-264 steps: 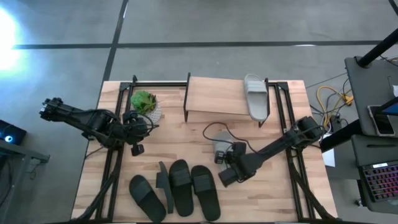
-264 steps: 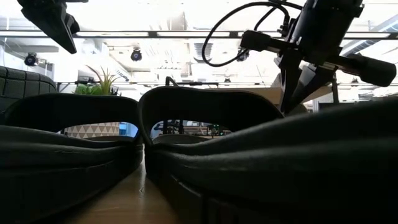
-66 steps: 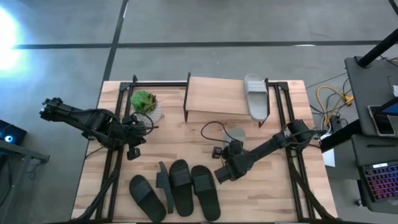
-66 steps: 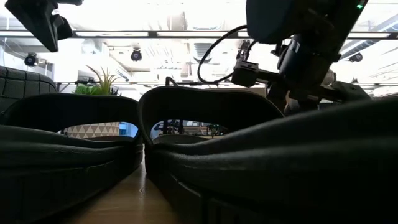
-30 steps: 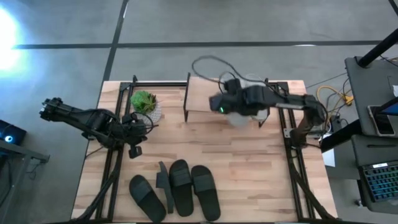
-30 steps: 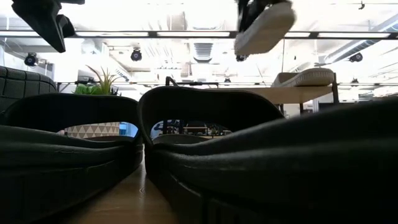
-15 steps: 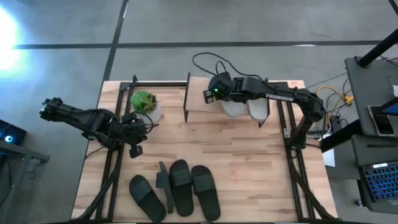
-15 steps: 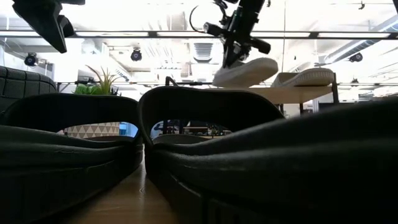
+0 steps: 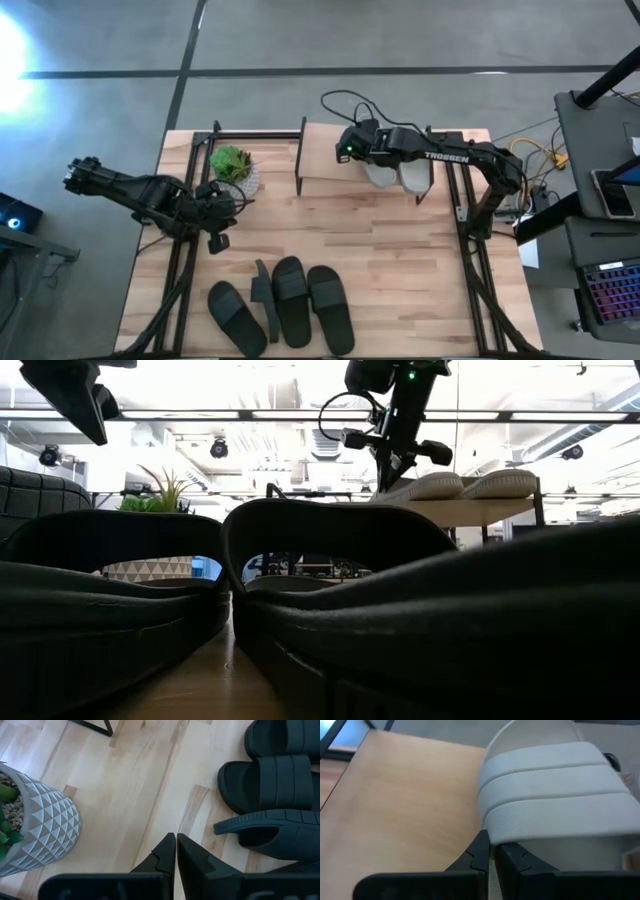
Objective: Pick and place slides into the shelf
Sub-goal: Put the gray slipper on the shelf
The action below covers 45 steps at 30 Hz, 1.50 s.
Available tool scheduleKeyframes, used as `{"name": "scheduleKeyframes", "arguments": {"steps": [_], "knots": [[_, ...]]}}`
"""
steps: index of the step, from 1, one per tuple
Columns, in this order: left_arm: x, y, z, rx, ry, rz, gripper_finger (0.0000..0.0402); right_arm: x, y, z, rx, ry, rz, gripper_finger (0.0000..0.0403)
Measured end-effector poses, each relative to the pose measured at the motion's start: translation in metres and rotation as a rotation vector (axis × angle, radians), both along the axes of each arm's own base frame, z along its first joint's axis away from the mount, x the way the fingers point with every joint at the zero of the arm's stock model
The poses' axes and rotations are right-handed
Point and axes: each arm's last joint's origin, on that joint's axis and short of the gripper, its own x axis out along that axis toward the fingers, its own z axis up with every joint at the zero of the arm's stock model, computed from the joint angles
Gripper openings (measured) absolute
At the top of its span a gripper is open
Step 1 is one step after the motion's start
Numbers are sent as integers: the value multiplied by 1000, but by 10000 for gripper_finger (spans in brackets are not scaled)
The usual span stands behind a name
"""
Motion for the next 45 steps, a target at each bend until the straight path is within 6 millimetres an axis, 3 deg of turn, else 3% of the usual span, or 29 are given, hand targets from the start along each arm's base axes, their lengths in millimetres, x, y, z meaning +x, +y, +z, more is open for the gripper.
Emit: {"name": "scheduleKeyframes", "arguments": {"steps": [5,12,23,38,45], "knots": [[0,0,0,-12,-2,19,2,-2,2,3,2,-33,-43,11],[0,0,0,-13,-2,19,2,-20,9,15,-31,-12,-129,11],[0,0,0,3,2,-7,2,-19,10,8,-30,21,-111,14],[0,0,0,2,2,-4,2,-18,8,4,-68,3,-167,114],[0,0,0,2,2,-4,2,-17,12,3,9,16,-89,152]]}}
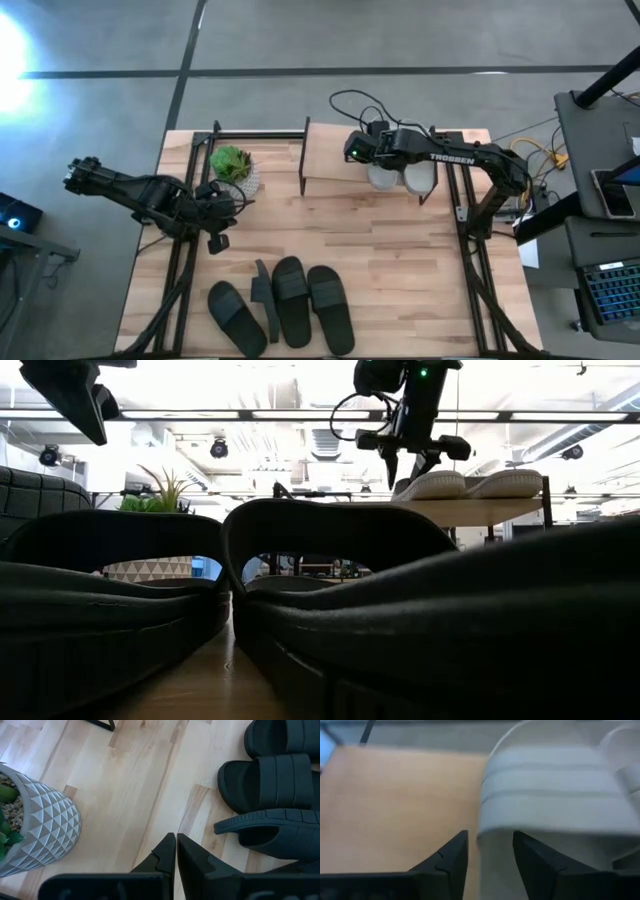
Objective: Pick and place slides into the shelf
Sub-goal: Put the gray slipper on the shelf, then put the black slipper under the shelf
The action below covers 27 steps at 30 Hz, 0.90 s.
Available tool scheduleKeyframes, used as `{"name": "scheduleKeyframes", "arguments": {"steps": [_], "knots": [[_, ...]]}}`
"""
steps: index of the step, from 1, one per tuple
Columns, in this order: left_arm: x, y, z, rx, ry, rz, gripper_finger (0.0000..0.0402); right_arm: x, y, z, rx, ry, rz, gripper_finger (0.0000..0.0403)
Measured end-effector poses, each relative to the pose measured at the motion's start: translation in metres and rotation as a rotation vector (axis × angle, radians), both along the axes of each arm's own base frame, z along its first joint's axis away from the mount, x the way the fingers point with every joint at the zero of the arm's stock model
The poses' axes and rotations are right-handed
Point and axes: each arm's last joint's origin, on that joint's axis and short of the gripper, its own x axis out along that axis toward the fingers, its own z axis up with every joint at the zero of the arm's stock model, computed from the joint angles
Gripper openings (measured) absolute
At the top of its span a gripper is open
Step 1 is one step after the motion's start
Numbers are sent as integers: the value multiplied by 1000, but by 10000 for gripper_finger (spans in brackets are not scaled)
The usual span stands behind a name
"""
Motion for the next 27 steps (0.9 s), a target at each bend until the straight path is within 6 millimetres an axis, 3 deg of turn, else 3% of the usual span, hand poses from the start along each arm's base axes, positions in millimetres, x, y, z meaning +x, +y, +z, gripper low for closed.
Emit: {"name": "scheduleKeyframes", "arguments": {"steps": [7,13,17,20,27], "knots": [[0,0,0,0,0,0,2,-5,13,4,77,19,52,177],[0,0,0,0,0,0,2,-14,42,23,63,-21,130,191],[0,0,0,0,0,0,2,-18,78,39,52,-72,269,191],[0,0,0,0,0,0,2,-17,112,41,167,-108,444,191],[0,0,0,4,1,-7,2,1,181,13,402,-102,600,192]]}}
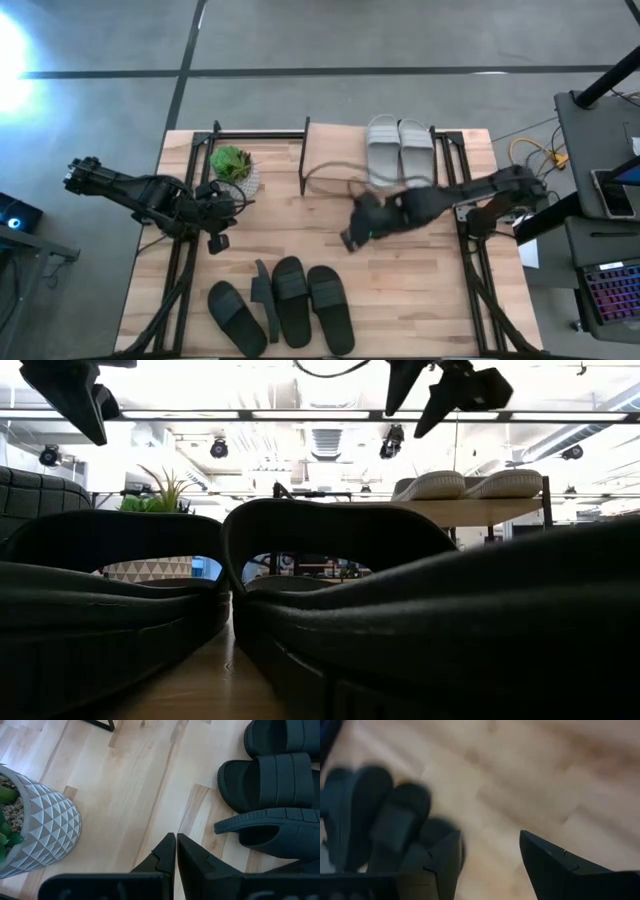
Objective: Pick and place slides into the shelf
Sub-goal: Put the black slipper under the shelf
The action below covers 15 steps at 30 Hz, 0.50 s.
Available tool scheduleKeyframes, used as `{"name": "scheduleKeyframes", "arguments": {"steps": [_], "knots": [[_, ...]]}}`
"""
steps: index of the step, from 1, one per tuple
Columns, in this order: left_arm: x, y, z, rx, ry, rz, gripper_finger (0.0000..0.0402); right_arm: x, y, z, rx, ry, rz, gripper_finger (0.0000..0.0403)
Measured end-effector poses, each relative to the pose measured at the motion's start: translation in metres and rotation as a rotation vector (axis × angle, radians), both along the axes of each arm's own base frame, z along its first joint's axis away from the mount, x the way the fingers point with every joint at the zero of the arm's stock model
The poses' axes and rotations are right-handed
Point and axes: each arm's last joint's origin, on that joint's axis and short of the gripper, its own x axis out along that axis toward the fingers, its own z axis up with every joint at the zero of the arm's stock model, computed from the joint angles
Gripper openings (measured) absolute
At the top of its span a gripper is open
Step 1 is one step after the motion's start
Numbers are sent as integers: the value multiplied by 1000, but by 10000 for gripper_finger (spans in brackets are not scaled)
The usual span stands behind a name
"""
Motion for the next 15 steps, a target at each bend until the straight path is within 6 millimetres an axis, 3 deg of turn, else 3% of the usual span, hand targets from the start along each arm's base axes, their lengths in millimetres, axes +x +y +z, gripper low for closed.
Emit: {"name": "scheduleKeyframes", "arguments": {"steps": [7,12,15], "knots": [[0,-1,0,-9,9,-30,2,22,55,-31,51,-43,144,192],[-1,-4,0,-34,23,-98,2,44,68,-37,111,-196,140,192],[-5,-7,2,-45,-9,-123,2,61,74,-30,109,-309,189,190]]}}
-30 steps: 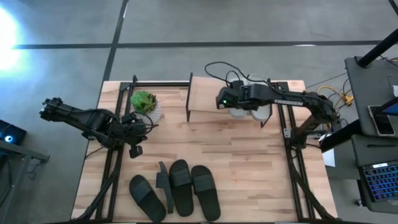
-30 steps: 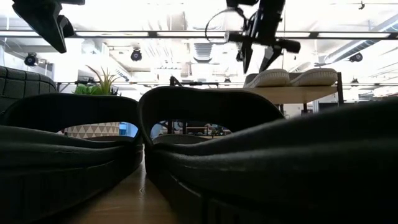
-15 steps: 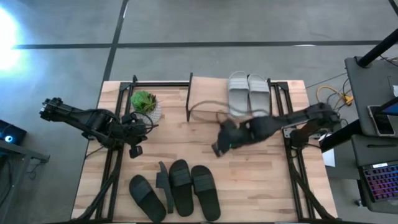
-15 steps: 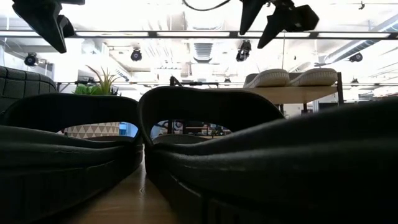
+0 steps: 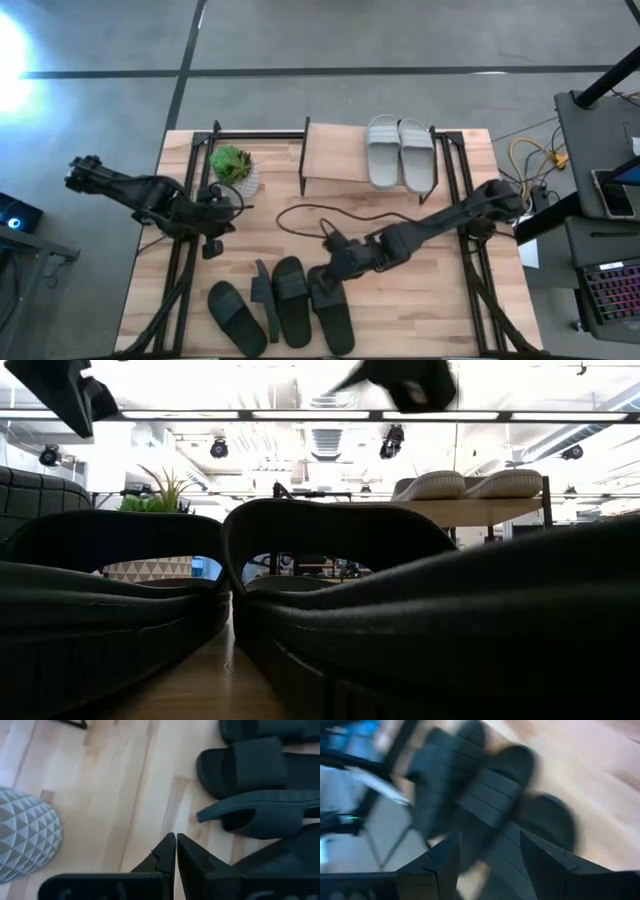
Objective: Pick and place slides into the shelf
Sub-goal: Put the black slipper under the shelf
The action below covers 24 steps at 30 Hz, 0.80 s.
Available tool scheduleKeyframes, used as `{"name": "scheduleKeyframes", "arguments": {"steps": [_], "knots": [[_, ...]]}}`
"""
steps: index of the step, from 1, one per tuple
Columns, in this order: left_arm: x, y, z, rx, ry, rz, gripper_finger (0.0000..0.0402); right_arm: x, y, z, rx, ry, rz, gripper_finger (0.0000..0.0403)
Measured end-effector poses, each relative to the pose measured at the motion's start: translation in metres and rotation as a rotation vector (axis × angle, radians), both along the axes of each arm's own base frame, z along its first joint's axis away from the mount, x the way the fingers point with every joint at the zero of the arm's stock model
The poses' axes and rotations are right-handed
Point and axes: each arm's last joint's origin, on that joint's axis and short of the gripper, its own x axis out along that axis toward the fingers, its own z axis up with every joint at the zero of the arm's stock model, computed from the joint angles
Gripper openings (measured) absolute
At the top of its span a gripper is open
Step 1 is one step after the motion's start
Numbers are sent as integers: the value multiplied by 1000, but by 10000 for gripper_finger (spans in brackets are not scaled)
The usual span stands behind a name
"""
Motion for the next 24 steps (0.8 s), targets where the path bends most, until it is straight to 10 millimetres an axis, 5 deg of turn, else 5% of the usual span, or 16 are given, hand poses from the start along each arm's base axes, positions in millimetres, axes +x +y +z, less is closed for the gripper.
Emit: {"name": "scheduleKeyframes", "arguments": {"steps": [5,10,16,24], "knots": [[-7,-7,7,-52,-102,-58,2,20,7,9,-49,4,43,182],[-19,-12,7,-130,-138,-49,2,25,14,2,57,226,-37,177],[-27,-16,-3,-148,-137,-37,2,24,54,-20,163,393,-199,176],[-29,-25,-15,-185,-201,-145,2,19,105,-29,149,128,-633,176]]}}
